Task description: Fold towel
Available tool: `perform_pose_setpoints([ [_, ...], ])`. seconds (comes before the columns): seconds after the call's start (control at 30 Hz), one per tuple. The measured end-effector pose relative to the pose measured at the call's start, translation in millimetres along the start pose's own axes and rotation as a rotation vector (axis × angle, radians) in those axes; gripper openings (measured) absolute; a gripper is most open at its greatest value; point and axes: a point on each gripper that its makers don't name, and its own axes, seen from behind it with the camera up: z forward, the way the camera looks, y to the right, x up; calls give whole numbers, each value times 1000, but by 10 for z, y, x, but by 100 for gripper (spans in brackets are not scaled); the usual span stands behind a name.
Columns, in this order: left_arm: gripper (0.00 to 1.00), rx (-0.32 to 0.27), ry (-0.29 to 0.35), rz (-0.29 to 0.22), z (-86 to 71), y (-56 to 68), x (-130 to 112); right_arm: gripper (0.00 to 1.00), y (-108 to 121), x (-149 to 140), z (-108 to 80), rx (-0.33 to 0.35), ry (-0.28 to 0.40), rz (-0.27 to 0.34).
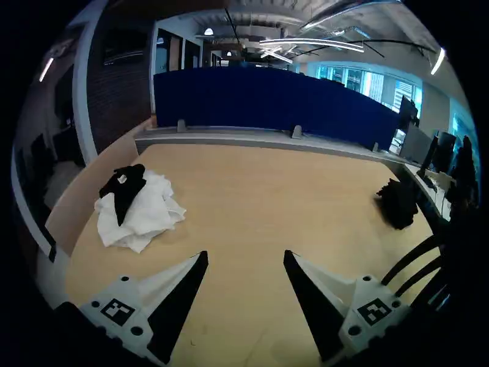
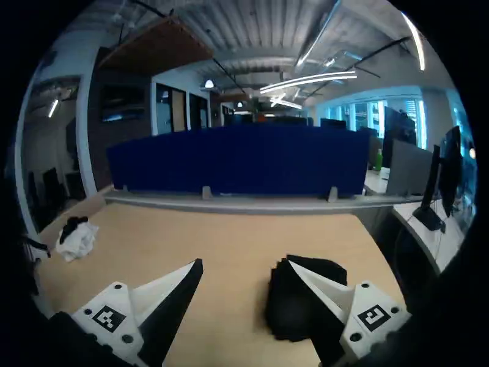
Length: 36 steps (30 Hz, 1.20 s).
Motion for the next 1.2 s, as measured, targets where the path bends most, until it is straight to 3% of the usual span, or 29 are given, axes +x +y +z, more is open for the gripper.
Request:
perform_pose_setpoints([
  [0.2,92,-1,95,3,33,-19,247,99,-411,478,-282,-9,179,26],
  [0.37,92,-6,179,2,25,-39,469,99,-628,593,-455,-43,249,23],
  [0.7,92,-22,366,41,-48,-67,905,99,-908,607,-608,-43,235,29],
  [1.2,92,-52,559,75,9,-3,1118,99,-1366,550,-624,30,183,58],
])
